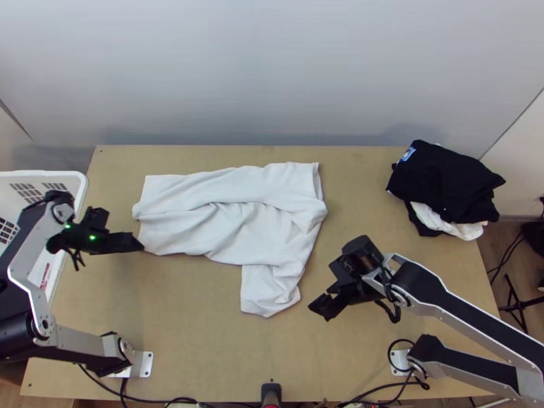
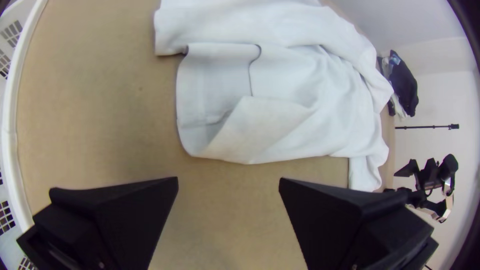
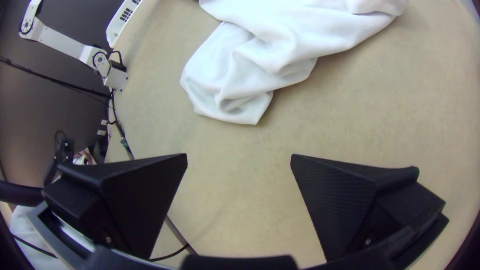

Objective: Fold the t-shirt

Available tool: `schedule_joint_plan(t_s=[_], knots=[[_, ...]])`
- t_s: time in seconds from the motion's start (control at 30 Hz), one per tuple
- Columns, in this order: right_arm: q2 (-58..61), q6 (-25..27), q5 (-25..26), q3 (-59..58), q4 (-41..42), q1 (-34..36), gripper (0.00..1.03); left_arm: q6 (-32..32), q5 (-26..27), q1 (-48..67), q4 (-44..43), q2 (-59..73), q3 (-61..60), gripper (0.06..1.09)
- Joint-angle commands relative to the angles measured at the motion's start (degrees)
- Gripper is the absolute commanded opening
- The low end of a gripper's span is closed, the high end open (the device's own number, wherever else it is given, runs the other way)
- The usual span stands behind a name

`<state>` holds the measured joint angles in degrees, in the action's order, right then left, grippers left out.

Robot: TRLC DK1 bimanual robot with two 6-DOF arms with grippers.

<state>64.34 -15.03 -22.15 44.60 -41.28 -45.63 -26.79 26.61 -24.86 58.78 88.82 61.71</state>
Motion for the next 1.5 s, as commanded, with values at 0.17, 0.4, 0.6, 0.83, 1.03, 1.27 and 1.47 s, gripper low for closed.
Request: schedule_joint_plan(t_s=[0.17,0.4,0.6,0.83,1.03,1.27,1.47], knots=[[-0.09,-2.20,-2.02,-2.50,1.46,-1.40,0.96,7.36,0.99,6.05,-10.36,3.12,-3.88,1.04],[0.26,-6.33,-3.25,-4.61,7.26,-1.40,0.96,10.17,0.99,7.37,-15.45,2.94,-4.85,1.04],[5.54,-10.81,-2.98,-7.33,23.26,-1.57,0.96,12.72,0.99,8.78,-17.83,2.24,-5.38,1.03],[16.79,-9.85,0.88,-6.37,30.11,-7.46,0.91,15.45,0.99,11.42,-19.76,1.10,-6.17,1.03],[19.69,-8.18,2.82,-7.07,30.03,-9.31,0.91,15.54,0.99,11.50,-19.85,0.92,-5.02,1.03],[22.32,-7.12,8.35,-5.75,30.03,-9.83,0.85,15.45,0.90,14.23,-20.29,0.92,-6.52,1.02],[22.85,-3.61,11.78,-1.18,27.65,-10.54,0.03,16.50,0.99,16.25,-22.57,-0.49,-7.48,0.41]])
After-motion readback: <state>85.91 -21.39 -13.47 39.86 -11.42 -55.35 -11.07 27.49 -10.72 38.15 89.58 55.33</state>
